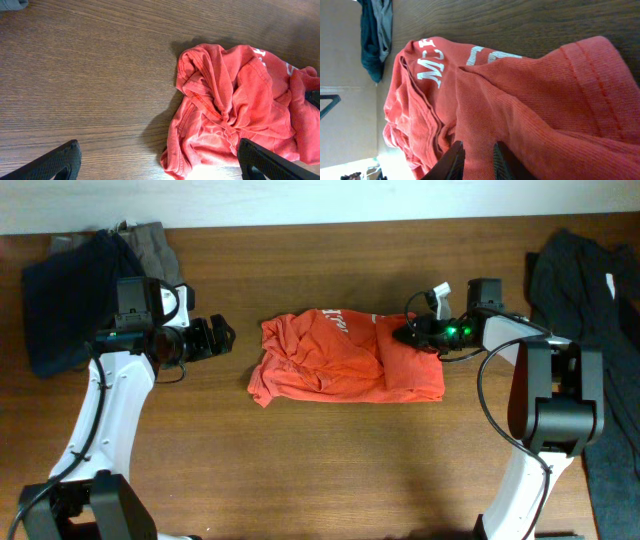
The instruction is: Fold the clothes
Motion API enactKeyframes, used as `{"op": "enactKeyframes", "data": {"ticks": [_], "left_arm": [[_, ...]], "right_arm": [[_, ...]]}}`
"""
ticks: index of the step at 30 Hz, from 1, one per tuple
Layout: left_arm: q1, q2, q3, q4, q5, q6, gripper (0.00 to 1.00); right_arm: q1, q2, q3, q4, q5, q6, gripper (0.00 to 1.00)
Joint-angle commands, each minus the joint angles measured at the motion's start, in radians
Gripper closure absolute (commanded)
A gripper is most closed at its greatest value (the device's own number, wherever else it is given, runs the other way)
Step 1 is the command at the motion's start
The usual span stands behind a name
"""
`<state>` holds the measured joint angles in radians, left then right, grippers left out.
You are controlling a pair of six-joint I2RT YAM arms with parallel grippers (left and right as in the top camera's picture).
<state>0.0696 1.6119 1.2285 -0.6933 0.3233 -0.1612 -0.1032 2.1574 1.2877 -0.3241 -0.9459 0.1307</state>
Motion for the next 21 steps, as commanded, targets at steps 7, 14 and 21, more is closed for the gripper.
{"op": "enactKeyframes", "data": {"ticks": [7,14,21], "left_arm": [[-0.003,-0.008,-0.001,0.000,-0.006,-0.005,0.01],[-0.003,-0.008,-0.001,-0.003,-0.006,-0.005,0.01],[-0.004,-0.008,-0.001,-0.004,-0.006,-0.005,0.01]], "right_arm": [[-0.015,-0.188,0.038,-0.093,-0.191,0.005,0.74],[-0.001,-0.265,0.028,-0.544,-0.193,-0.338,0.94],[0.020,-0.226,-0.163,-0.473,-0.183,-0.411,0.96]]}}
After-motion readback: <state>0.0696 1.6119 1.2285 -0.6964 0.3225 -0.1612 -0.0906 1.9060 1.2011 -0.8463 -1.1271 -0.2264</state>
